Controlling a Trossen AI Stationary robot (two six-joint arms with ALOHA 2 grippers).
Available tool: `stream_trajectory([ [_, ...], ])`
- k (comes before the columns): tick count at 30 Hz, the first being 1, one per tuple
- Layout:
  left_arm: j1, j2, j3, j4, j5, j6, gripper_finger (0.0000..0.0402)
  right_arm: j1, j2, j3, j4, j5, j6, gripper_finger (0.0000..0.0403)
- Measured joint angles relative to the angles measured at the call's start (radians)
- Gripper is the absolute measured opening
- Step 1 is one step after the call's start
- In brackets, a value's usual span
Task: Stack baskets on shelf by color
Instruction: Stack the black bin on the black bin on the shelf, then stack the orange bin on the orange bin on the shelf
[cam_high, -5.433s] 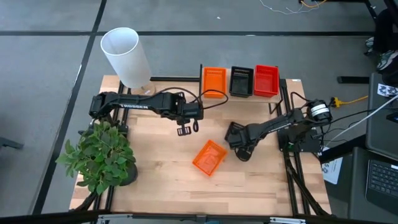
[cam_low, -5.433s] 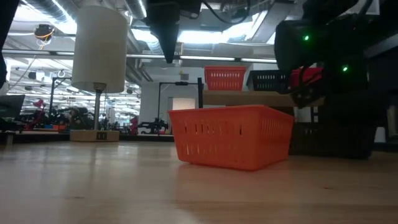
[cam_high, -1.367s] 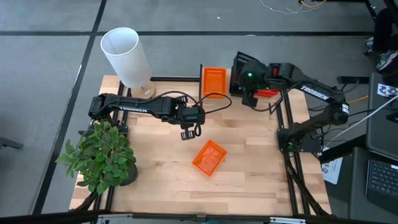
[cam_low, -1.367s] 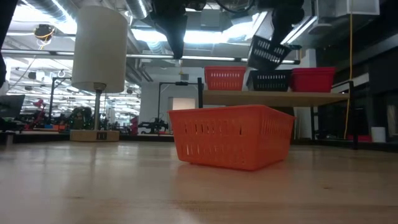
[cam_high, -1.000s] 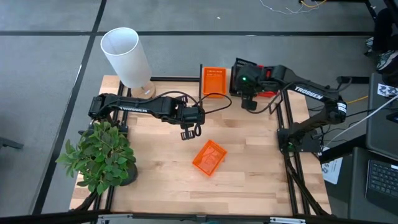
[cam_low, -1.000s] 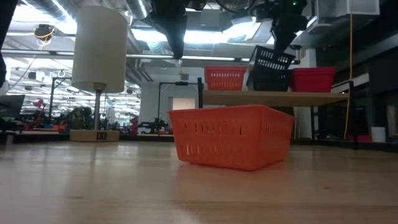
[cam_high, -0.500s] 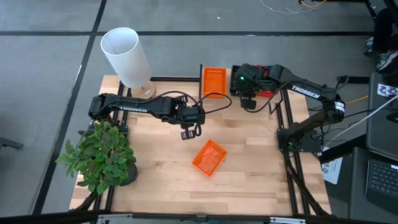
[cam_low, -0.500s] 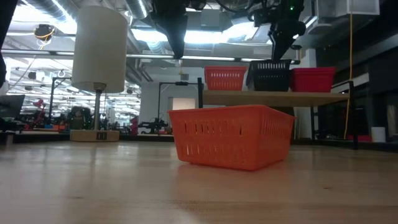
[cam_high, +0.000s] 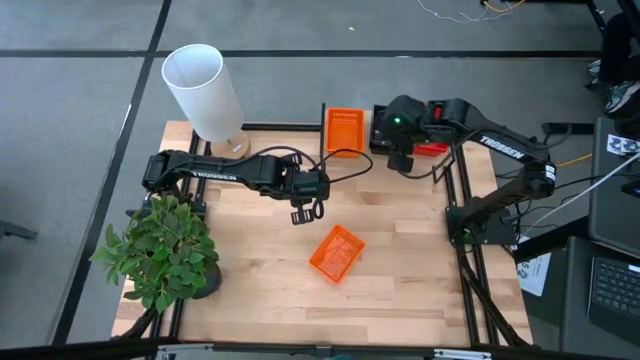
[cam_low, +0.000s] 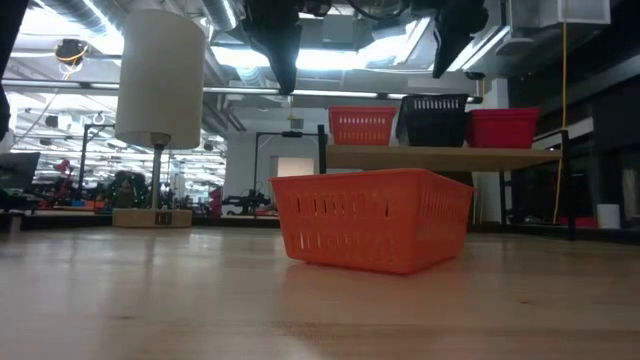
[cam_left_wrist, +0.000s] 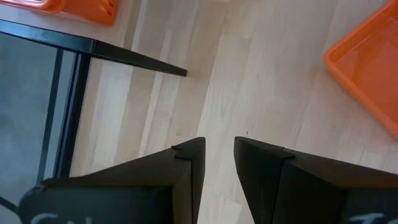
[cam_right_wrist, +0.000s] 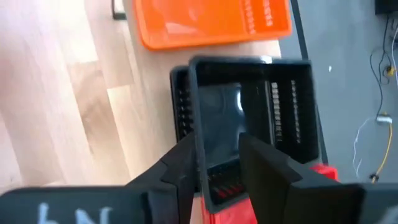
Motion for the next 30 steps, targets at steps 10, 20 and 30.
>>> stream_trajectory([
  [10, 0.000, 0.000, 0.000, 0.000, 0.000, -0.002, 0.0078, -0.002, 0.001, -0.065, 0.005, 0.082, 0.066, 0.0123],
  [20, 0.000, 0.000, 0.000, 0.012, -0.018, -0.003, 0.0078, 0.004, 0.002, -0.165, 0.002, 0.104, 0.061, 0.0123],
  [30, 0.000, 0.000, 0.000, 0.027, -0.021, 0.000, 0.0078, 0.105, -0.021, 0.027, -0.243, -0.073, 0.365, 0.0123],
])
